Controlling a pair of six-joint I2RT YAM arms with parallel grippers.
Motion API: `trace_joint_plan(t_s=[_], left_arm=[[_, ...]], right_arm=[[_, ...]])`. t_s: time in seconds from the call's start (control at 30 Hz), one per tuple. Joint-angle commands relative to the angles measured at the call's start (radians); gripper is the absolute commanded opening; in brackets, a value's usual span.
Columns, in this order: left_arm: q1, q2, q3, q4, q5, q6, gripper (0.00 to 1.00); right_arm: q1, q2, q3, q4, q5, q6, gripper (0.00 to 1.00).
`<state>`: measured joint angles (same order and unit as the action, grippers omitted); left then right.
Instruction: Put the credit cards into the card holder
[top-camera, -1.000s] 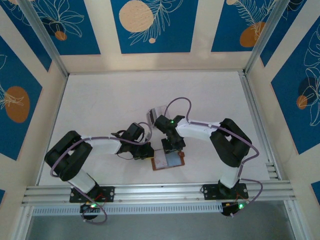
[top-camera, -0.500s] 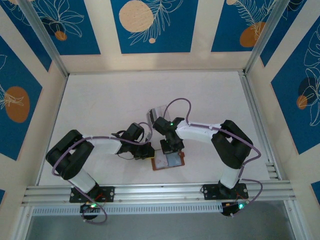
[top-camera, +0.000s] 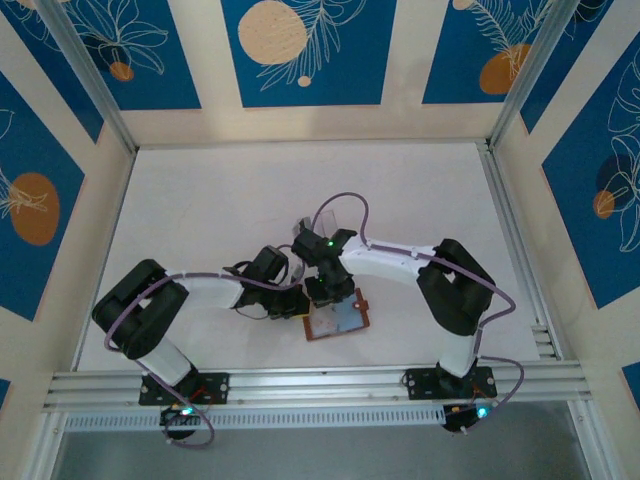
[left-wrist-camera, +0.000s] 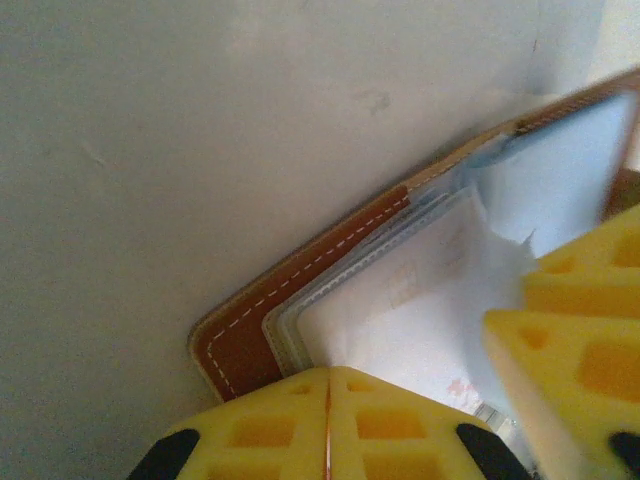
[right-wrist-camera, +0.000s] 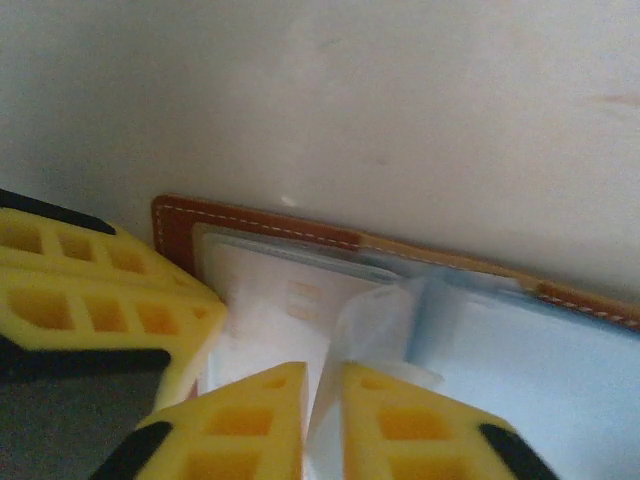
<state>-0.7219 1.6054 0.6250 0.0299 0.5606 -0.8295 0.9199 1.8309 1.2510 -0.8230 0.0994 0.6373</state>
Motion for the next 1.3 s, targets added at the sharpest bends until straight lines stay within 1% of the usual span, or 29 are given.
trace_joint_plan(t_s=[0.0,0.1,0.23,0.33,0.43,0.57,0.6,0.7,0.83,0.87,0.97,1.1,1.27], left_arm=[[0.003,0.014,-0.036,-0.064,-0.046,-0.001,0.08],[0.003,-0.008,-0.029,-0.064,-0.033,-0.013,0.1],[0.018,-0.032,-0.032,-0.034,0.002,-0.04,0.12],[0.03,-0.045,-0.037,-0.01,0.028,-0.053,0.15],[0.041,-0.056,-0.034,0.001,0.048,-0.059,0.16],[0.062,-0.082,-0.048,0.036,0.084,-0.084,0.18],[0.067,-0.091,-0.052,0.04,0.09,-0.086,0.18],[0.088,-0.117,-0.063,0.047,0.116,-0.089,0.21],[0.124,-0.147,-0.095,0.059,0.135,-0.098,0.22],[0.13,-0.152,-0.098,0.051,0.134,-0.091,0.22],[0.131,-0.157,-0.086,0.007,0.127,-0.057,0.22],[0.13,-0.154,-0.062,-0.036,0.126,-0.022,0.22],[0.12,-0.129,-0.032,-0.066,0.119,0.003,0.22]], right_arm=[[0.001,0.014,0.002,0.062,-0.146,0.029,0.26],[-0.015,-0.013,-0.037,0.117,-0.203,0.049,0.31],[-0.035,-0.075,-0.091,0.177,-0.263,0.063,0.35],[-0.048,-0.137,-0.135,0.25,-0.349,0.062,0.43],[-0.068,-0.183,-0.155,0.299,-0.451,0.057,0.49],[-0.083,-0.224,-0.166,0.32,-0.521,0.049,0.53],[-0.088,-0.234,-0.17,0.313,-0.515,0.046,0.53],[-0.103,-0.281,-0.189,0.255,-0.415,0.039,0.52],[-0.144,-0.367,-0.258,0.158,-0.217,0.078,0.41],[-0.164,-0.381,-0.277,0.138,-0.193,0.088,0.41],[-0.192,-0.395,-0.312,0.089,-0.164,0.08,0.41],[-0.168,-0.39,-0.328,0.036,-0.13,0.083,0.41],[-0.152,-0.366,-0.383,0.061,-0.16,0.103,0.42]])
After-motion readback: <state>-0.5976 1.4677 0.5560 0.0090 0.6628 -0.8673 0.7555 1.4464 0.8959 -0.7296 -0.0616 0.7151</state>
